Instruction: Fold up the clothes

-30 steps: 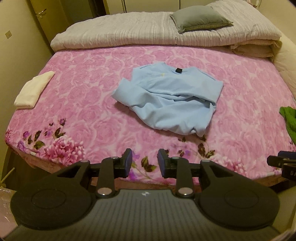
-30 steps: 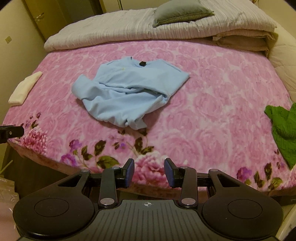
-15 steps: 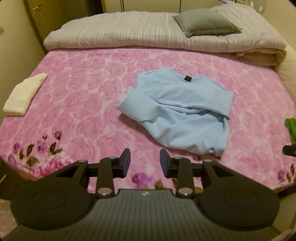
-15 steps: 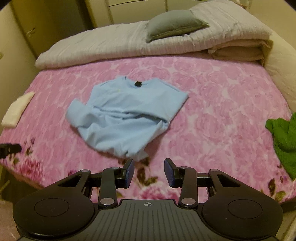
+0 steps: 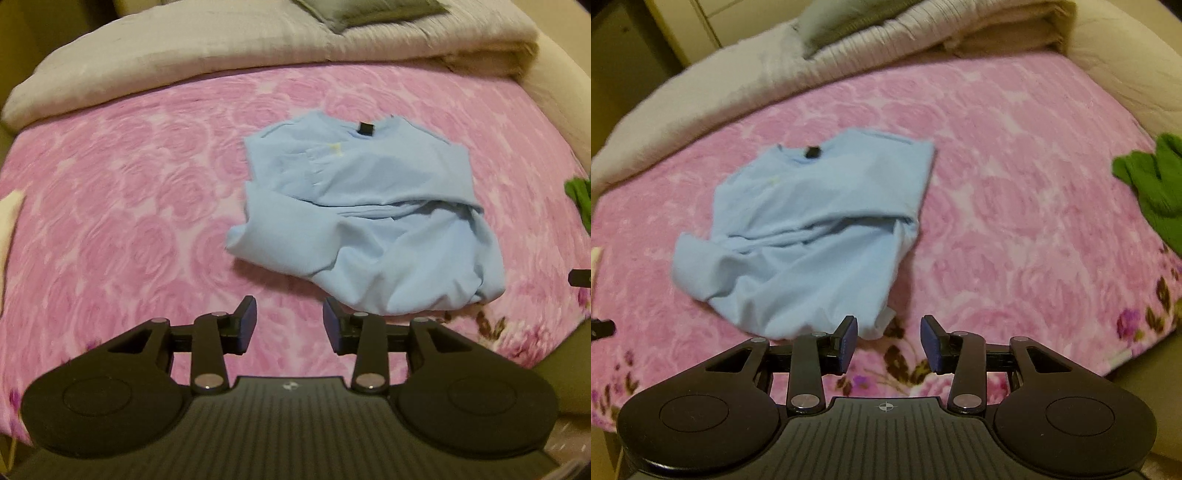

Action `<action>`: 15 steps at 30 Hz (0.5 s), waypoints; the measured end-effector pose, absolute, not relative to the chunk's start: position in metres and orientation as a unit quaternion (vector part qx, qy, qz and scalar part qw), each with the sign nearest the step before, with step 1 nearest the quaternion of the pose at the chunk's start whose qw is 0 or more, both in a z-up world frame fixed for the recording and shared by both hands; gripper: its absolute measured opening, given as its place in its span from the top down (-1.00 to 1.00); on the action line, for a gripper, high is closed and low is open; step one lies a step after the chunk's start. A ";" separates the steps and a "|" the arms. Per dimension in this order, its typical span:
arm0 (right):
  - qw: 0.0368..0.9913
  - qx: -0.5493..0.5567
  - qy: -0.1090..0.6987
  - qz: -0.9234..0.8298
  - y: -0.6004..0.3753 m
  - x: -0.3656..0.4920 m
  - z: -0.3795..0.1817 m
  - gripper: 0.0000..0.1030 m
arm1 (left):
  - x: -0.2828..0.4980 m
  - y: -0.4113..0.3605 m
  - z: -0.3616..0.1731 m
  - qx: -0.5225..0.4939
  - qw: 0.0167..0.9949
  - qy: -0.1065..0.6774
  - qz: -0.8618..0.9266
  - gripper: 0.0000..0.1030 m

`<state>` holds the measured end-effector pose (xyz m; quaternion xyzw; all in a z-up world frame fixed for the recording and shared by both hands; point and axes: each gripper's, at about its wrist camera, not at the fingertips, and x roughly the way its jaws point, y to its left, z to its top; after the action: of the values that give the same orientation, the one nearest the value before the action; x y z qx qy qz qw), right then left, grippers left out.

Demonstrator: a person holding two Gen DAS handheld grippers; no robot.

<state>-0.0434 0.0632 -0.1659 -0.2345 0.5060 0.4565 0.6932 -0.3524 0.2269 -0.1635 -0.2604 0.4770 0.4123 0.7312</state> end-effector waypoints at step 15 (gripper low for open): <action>0.687 -0.324 0.447 0.472 0.142 -0.063 -0.252 0.19 | -0.267 0.347 -0.249 -0.234 0.773 0.436 0.396 0.33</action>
<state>-0.0635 0.1424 -0.2516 -0.3242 0.4465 0.4722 0.6874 -0.2668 0.3472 -0.2492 -0.2336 0.4360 0.3963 0.7735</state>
